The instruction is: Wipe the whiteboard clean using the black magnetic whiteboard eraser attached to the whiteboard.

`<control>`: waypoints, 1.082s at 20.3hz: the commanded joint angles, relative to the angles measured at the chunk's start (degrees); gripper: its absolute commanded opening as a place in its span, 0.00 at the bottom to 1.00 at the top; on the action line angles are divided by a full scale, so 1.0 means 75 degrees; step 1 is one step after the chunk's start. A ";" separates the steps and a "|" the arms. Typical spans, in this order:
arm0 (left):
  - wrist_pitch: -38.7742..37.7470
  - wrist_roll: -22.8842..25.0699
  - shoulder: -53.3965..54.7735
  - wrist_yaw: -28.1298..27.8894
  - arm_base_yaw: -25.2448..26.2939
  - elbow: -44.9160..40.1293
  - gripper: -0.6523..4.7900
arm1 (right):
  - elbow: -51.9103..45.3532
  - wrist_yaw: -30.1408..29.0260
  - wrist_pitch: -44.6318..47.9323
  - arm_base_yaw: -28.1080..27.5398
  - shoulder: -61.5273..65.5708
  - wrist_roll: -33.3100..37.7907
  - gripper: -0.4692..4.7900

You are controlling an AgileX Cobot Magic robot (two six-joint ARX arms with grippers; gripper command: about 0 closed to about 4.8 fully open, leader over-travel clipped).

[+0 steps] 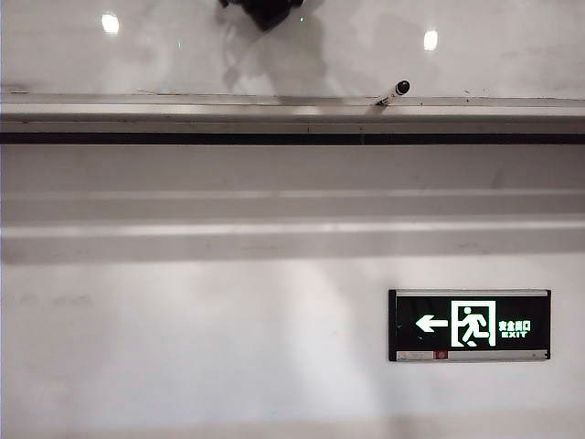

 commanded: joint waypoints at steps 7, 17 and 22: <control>0.0038 -0.0017 -0.0041 0.0061 -0.0006 0.0052 0.11 | 0.1702 0.2180 0.0411 -0.0621 -0.0079 -0.0184 0.09; 0.0000 -0.0017 -0.0041 0.0061 -0.0006 0.0052 0.11 | 0.1693 0.0402 -0.0603 -0.0073 0.0347 -0.0379 0.09; -0.0061 -0.0017 -0.0041 0.0061 -0.0006 0.0052 0.11 | 0.1690 0.0393 -0.0988 0.0277 0.0691 -0.0892 0.09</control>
